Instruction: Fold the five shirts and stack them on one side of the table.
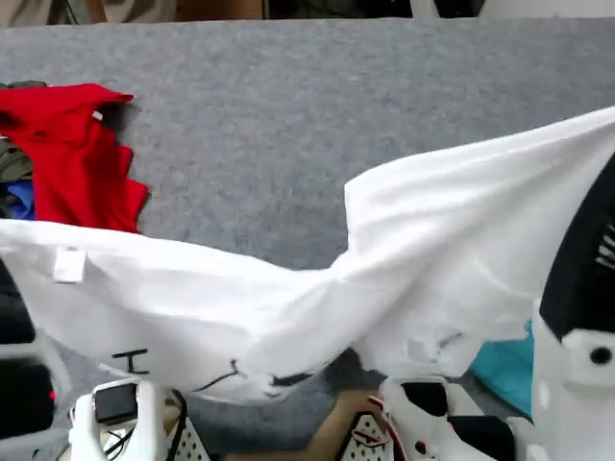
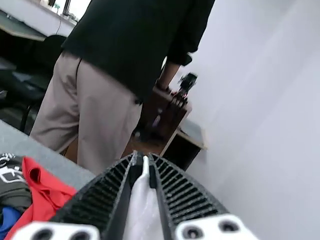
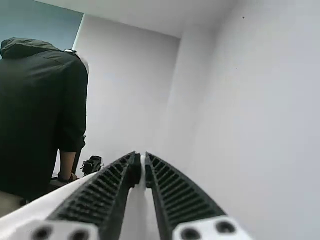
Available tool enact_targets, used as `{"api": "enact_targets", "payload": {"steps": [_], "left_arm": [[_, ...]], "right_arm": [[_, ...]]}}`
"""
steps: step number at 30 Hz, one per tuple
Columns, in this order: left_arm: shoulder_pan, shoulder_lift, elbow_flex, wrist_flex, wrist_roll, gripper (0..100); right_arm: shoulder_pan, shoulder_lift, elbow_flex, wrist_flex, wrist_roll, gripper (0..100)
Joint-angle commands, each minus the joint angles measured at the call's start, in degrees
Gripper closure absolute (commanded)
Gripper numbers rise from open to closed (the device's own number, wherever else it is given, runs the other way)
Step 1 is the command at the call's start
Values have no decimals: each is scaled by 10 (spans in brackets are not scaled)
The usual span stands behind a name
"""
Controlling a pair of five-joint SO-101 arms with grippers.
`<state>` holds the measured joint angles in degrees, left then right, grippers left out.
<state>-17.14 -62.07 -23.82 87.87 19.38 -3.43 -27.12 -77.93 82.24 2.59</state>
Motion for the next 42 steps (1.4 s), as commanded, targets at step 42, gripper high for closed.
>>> {"api": "enact_targets", "payload": {"steps": [42], "left_arm": [[25, 567, 403, -899, -97, 981]], "right_arm": [[22, 545, 211, -384, 0, 994]]}}
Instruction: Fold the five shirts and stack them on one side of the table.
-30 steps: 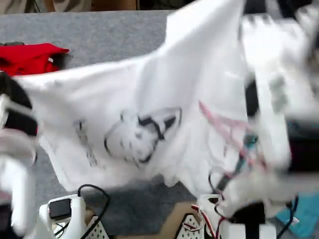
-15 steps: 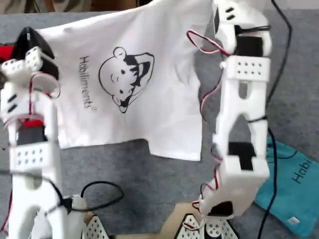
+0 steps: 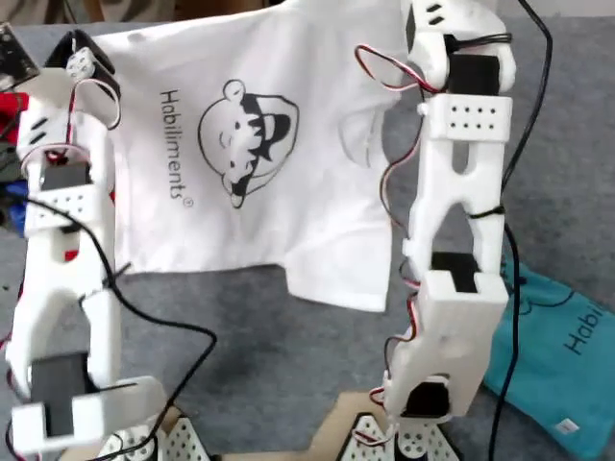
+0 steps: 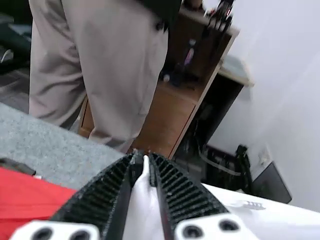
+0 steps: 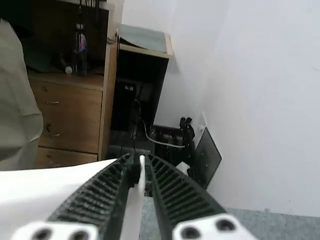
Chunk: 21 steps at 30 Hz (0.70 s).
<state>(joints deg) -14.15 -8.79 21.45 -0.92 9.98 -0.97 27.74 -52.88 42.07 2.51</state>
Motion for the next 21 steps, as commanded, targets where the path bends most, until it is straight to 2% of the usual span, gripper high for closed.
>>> {"api": "enact_targets", "payload": {"steps": [1, 5, 8, 12, 16, 21], "left_arm": [[-5, 56, -62, -11, -3, 981], [-5, 126, -113, -11, -3, 981], [-6, 151, -142, 15, -3, 981], [-24, 134, -193, 118, -3, 981], [-40, 82, -232, 258, -3, 981], [-30, -2, -236, 422, -3, 981]], "right_arm": [[-3, -3, -41, 25, 1, 995], [-4, -3, -36, 47, 1, 995], [-10, -4, -40, 105, 1, 995], [-15, -7, -51, 170, 11, 995], [-18, -9, -73, 234, 84, 995], [-37, -8, -124, 389, 161, 995]]}}
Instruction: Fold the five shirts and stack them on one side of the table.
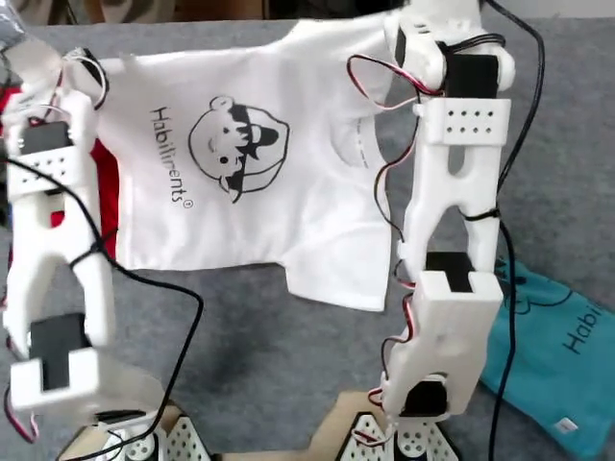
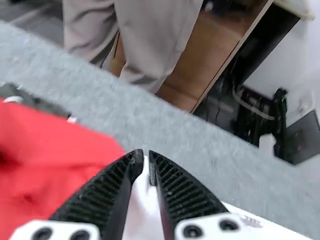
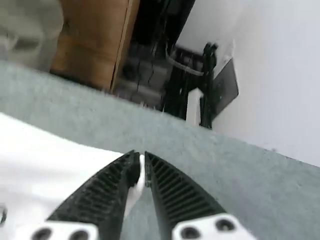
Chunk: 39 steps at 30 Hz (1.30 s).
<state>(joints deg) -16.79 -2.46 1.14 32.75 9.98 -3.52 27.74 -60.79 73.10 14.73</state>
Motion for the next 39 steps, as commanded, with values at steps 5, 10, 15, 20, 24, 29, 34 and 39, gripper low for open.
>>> {"api": "enact_targets", "payload": {"steps": [5, 10, 15, 20, 24, 29, 34, 39], "left_arm": [[32, -106, 4, 183, -41, 981], [40, -131, 116, 156, -47, 981], [40, -170, 207, 149, -47, 981], [35, -182, 258, 132, -47, 981], [15, -183, 291, 76, -43, 981], [10, -186, 334, 69, -47, 981], [12, -187, 376, 69, -47, 981], [9, -187, 411, 69, -47, 981]], "right_arm": [[-16, -8, -98, 209, 74, 995], [-15, -10, -132, 294, 70, 995], [-20, -58, -59, 294, 74, 995], [-58, -179, 118, 291, 74, 995], [-63, -265, 284, 270, 69, 995], [-50, -363, 472, 222, 69, 995], [-49, -480, 650, 172, 69, 995], [-33, -573, 836, 96, 69, 995]]}}
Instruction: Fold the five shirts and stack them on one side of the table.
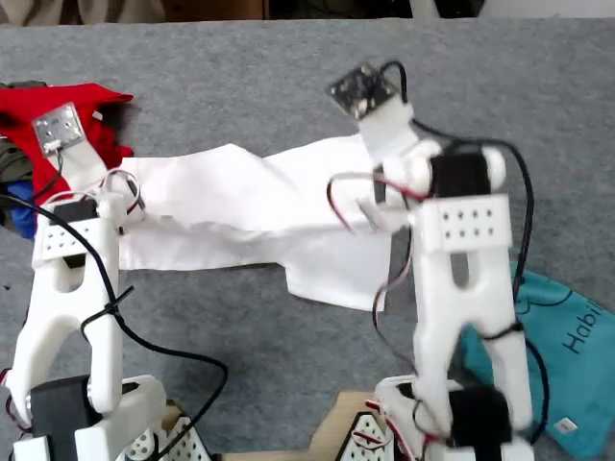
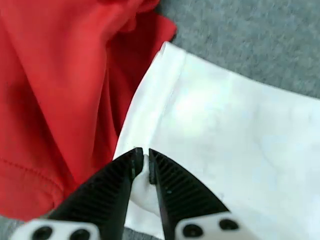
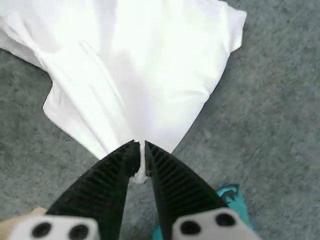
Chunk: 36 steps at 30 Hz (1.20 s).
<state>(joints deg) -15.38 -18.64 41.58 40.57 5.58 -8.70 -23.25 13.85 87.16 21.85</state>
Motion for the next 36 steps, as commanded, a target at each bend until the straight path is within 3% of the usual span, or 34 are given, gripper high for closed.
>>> {"api": "enact_targets", "payload": {"steps": [1, 9, 19, 22, 26, 30, 36], "left_arm": [[-6, -25, 12, -9, -4, 981], [-4, -22, 41, -13, -35, 981], [-6, -24, 66, -65, -35, 980], [-6, -25, 66, -52, -35, 978], [-6, -26, 61, -25, -33, 877], [-40, -28, 52, -16, 9, 767], [-120, -96, 4, 11, 18, 759]], "right_arm": [[26, -77, 122, -57, -3, 995], [54, -145, 298, -132, -1, 995], [51, -152, 357, -161, 3, 990], [47, -152, 368, -159, 3, 942], [22, -153, 366, -145, 3, 836], [-7, -153, 340, -120, 3, 817], [5, -148, 233, -85, -2, 822]]}}
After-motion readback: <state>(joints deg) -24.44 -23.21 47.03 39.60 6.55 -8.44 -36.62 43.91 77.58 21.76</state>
